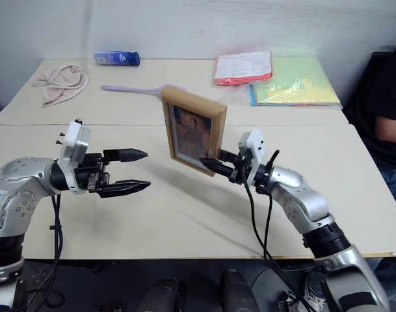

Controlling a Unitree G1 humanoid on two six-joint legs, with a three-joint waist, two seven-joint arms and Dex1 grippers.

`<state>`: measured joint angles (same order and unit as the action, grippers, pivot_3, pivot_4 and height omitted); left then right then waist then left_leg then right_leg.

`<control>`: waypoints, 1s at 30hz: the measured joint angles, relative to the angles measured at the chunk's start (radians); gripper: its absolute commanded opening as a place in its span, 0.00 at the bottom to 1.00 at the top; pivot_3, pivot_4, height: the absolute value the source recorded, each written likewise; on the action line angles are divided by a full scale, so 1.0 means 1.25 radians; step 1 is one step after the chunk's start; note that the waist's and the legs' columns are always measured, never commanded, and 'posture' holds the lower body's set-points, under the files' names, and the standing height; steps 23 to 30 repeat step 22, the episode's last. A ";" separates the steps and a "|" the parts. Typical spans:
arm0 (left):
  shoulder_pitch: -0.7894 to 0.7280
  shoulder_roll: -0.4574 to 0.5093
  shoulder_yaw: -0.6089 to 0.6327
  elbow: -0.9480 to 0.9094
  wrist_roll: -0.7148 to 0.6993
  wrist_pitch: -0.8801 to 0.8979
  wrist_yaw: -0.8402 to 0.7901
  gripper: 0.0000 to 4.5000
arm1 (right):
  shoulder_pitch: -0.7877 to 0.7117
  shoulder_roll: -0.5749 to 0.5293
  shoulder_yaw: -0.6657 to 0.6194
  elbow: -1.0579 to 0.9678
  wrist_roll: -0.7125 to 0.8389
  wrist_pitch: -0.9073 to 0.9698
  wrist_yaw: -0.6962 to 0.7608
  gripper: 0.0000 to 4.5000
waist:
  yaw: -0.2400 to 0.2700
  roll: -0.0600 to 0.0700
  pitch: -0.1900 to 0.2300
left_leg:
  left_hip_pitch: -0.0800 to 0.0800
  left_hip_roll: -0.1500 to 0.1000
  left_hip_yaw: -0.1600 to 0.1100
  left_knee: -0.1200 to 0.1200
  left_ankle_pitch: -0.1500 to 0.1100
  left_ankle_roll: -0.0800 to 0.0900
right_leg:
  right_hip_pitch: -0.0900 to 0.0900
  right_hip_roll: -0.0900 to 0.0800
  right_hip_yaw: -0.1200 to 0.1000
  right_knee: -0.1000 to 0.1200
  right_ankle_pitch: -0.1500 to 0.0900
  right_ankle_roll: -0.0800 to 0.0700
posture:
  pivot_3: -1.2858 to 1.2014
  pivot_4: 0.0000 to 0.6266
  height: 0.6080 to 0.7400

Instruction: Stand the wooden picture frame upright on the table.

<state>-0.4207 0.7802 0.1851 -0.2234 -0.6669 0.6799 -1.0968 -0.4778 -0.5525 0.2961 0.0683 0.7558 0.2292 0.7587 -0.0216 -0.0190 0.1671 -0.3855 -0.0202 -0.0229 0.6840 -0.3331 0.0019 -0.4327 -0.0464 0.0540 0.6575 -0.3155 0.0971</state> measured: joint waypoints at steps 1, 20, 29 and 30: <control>-0.003 0.000 -0.003 0.004 0.002 -0.003 0.000 1.00 | 0.019 0.017 -0.002 0.019 -0.009 0.020 0.005 0.28 | -0.001 0.000 0.000 | 0.000 0.000 0.000 0.000 0.000 0.000 | 0.000 0.000 0.000 0.000 0.000 0.000 | 0.52 0.24 1.00; -0.043 0.012 -0.063 0.117 0.042 -0.050 -0.030 1.00 | 0.275 -0.305 -0.413 -0.308 0.069 0.285 0.145 0.99 | 0.014 0.002 0.001 | 0.001 0.000 0.000 0.000 -0.002 0.004 | 0.000 0.000 0.001 -0.002 0.000 0.000 | 0.52 0.24 1.00; -0.070 0.011 -0.071 0.154 0.053 -0.067 -0.038 1.00 | 0.341 -0.375 -0.539 -0.341 0.155 0.366 0.194 0.99 | 0.018 0.002 0.001 | 0.001 0.000 0.000 -0.001 -0.002 0.004 | 0.001 0.001 0.000 -0.003 0.000 0.000 | 0.52 0.24 1.00; -0.070 0.011 -0.071 0.154 0.053 -0.067 -0.038 1.00 | 0.341 -0.375 -0.539 -0.341 0.155 0.366 0.194 0.99 | 0.018 0.002 0.001 | 0.001 0.000 0.000 -0.001 -0.002 0.004 | 0.001 0.001 0.000 -0.003 0.000 0.000 | 0.52 0.24 1.00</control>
